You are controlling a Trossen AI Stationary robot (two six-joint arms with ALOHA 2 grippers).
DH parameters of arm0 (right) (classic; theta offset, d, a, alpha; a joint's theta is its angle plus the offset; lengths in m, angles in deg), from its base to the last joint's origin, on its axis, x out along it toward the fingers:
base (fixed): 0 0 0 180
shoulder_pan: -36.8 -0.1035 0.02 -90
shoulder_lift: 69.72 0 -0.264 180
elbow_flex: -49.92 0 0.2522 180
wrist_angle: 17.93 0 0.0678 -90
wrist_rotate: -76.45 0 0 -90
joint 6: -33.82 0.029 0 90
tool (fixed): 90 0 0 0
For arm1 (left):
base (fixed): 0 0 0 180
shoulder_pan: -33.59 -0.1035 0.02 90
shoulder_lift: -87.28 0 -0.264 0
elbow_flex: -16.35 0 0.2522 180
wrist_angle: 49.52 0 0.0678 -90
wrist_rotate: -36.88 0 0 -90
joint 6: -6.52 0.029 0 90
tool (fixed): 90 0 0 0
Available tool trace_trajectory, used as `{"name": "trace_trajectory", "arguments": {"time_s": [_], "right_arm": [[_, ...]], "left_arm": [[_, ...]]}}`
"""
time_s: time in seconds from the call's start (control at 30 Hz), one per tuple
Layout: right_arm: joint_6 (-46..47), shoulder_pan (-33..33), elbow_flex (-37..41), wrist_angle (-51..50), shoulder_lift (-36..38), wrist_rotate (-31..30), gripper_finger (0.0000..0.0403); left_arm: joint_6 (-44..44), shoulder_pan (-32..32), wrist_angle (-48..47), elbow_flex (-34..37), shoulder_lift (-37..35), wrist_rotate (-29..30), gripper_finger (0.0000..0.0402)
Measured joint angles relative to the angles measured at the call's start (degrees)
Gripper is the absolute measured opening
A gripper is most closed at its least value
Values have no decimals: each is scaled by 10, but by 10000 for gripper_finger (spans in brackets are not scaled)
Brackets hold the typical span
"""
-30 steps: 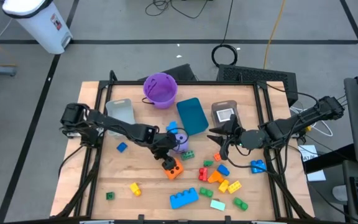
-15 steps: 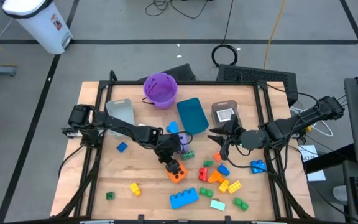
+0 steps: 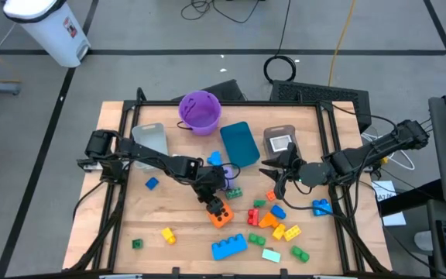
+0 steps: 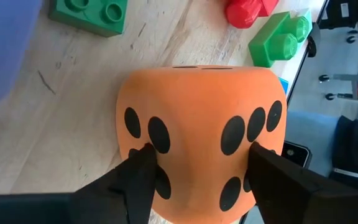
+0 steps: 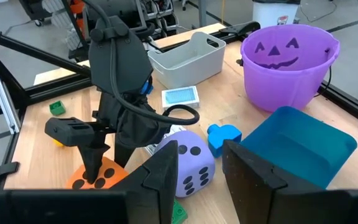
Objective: Pick & Place Toys
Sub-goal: Put the orange die into the gray bin
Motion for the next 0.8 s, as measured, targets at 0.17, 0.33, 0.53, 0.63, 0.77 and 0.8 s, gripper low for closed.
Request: {"name": "trace_trajectory", "arguments": {"time_s": [0.17, 0.33, 0.53, 0.63, 0.77, 0.8], "right_arm": [[-2, 0, 0, 0, 0, 0, 118], [-9, 0, 0, 0, 0, 0, 118], [-10, 0, 0, 0, 0, 0, 118], [-10, 0, 0, 0, 0, 0, 118], [-10, 0, 0, 1, 0, 0, 118], [-10, 0, 0, 1, 0, 0, 118]], "left_arm": [[6, -4, 2, 0, -2, -2, 220], [8, -6, 3, 2, -7, -1, 219], [10, -7, 3, 3, -24, 14, 218], [12, -7, 0, 4, -34, 21, 218], [9, -7, 0, 4, -47, 22, 217], [9, -7, 0, 4, -51, 22, 217]]}}
